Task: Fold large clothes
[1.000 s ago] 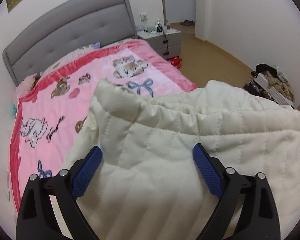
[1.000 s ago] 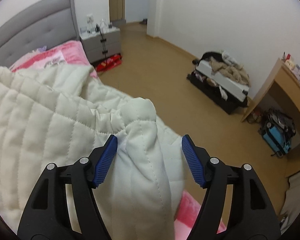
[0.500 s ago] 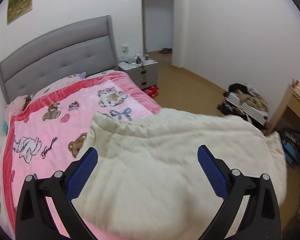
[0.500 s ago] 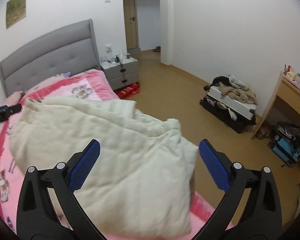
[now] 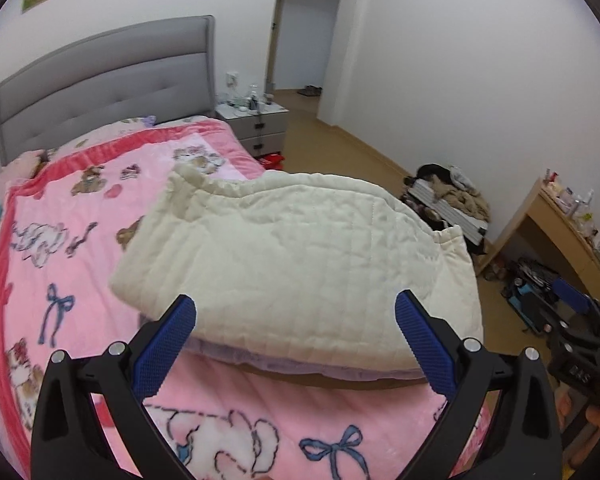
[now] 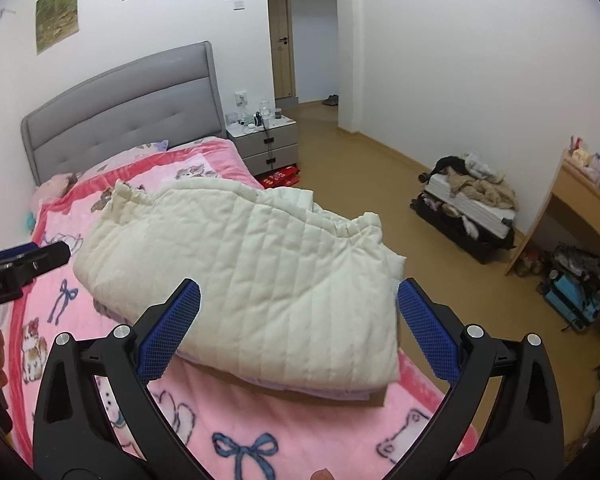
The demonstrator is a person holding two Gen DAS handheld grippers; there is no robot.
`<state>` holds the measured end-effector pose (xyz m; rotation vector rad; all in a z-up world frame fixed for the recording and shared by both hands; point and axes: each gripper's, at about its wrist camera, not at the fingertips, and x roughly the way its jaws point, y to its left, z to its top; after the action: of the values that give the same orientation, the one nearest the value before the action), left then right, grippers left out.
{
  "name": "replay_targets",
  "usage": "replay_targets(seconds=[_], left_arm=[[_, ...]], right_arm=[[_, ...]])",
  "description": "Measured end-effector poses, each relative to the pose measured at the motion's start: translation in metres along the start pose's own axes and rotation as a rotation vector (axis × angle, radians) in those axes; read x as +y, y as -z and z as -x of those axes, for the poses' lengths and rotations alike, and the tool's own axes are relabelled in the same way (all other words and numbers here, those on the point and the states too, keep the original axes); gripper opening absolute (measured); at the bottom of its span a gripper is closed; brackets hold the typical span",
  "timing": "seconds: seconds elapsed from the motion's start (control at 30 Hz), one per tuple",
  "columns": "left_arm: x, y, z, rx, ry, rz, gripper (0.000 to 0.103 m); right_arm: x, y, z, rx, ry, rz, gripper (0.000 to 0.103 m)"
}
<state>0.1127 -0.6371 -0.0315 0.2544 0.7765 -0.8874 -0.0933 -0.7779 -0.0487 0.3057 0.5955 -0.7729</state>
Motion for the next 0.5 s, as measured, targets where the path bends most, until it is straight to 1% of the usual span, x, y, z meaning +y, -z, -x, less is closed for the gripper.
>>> replay_targets(seconds=[0.1, 0.2, 0.3, 0.33, 0.4, 0.5], left_arm=[[0.0, 0.003, 0.009, -0.009, -0.029, -0.004, 0.098], [0.0, 0.004, 0.013, -0.006, -0.038, -0.002, 0.098], [-0.003, 0.006, 0.017, -0.01, -0.047, -0.019, 0.098], [-0.007, 0.006, 0.017, -0.011, -0.058, -0.041, 0.098], [-0.012, 0.005, 0.018, -0.011, -0.059, -0.067, 0.098], [-0.015, 0.005, 0.019, -0.008, -0.049, -0.076, 0.098]], right_arm=[[0.005, 0.002, 0.009, -0.005, 0.003, 0.023, 0.095], [0.007, 0.006, 0.014, -0.007, 0.019, 0.037, 0.095], [0.006, 0.008, 0.019, -0.017, 0.016, 0.026, 0.095], [0.005, 0.008, 0.02, -0.02, 0.014, 0.019, 0.095], [0.005, 0.007, 0.02, -0.018, 0.017, 0.015, 0.095], [0.005, 0.006, 0.02, -0.023, 0.015, 0.01, 0.095]])
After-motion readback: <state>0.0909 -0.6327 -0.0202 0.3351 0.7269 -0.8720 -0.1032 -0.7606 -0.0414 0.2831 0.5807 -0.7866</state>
